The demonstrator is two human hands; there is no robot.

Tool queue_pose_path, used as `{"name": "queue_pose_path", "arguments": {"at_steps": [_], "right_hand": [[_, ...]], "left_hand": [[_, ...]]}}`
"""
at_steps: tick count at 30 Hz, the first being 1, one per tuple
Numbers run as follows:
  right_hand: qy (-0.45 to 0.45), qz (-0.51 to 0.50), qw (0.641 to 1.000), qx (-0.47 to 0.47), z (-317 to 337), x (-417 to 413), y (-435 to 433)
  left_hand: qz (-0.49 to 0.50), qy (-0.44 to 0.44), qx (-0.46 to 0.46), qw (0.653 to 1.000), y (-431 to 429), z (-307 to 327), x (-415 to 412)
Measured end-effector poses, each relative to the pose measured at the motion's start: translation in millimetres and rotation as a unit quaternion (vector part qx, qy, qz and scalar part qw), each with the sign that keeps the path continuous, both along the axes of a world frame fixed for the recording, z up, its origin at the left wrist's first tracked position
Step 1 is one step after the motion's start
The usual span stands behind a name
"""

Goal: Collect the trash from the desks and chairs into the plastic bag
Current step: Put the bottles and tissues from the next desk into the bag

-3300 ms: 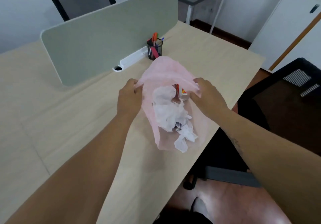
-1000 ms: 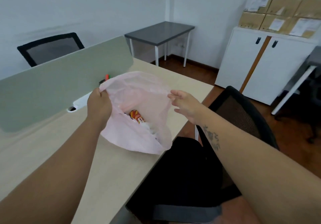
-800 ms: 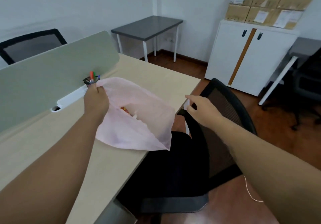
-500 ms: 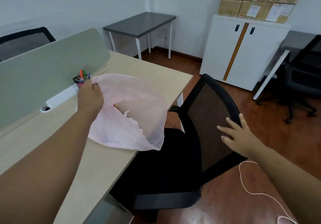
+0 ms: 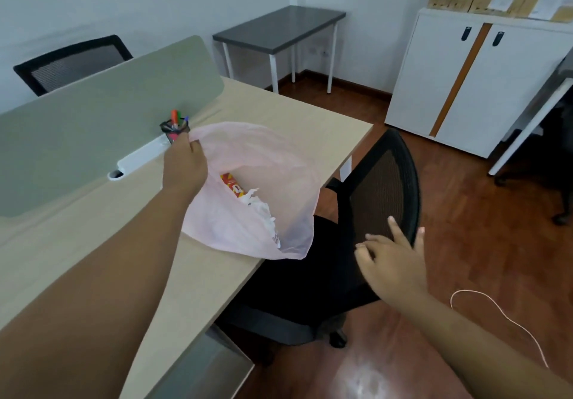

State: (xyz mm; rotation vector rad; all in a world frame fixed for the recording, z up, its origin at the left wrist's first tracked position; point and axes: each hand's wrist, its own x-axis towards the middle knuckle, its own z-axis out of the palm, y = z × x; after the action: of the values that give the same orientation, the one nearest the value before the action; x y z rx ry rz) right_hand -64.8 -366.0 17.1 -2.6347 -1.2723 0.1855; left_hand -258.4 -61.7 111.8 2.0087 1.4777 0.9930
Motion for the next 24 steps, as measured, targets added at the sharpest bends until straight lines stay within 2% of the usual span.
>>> {"name": "queue_pose_path", "arguments": {"at_steps": [6,13,19,24], "right_hand": [[-0.028,-0.036,0.995,0.088,-10,-75,46],[-0.038,-0.032,0.991,0.127,-14,-125,91],[-0.062,-0.022,0.994,0.09,-11,-151,121],[-0.036,0.009,0.999,0.029,1,-138,123]], "left_hand": [[-0.001,-0.011,0.006,1.0,7,1,-20],[-0.025,-0.022,0.004,0.999,25,-3,-37],[-0.069,-0.035,0.013,0.997,45,3,-48],[-0.099,-0.042,-0.003,0.994,62,0,-52]]}}
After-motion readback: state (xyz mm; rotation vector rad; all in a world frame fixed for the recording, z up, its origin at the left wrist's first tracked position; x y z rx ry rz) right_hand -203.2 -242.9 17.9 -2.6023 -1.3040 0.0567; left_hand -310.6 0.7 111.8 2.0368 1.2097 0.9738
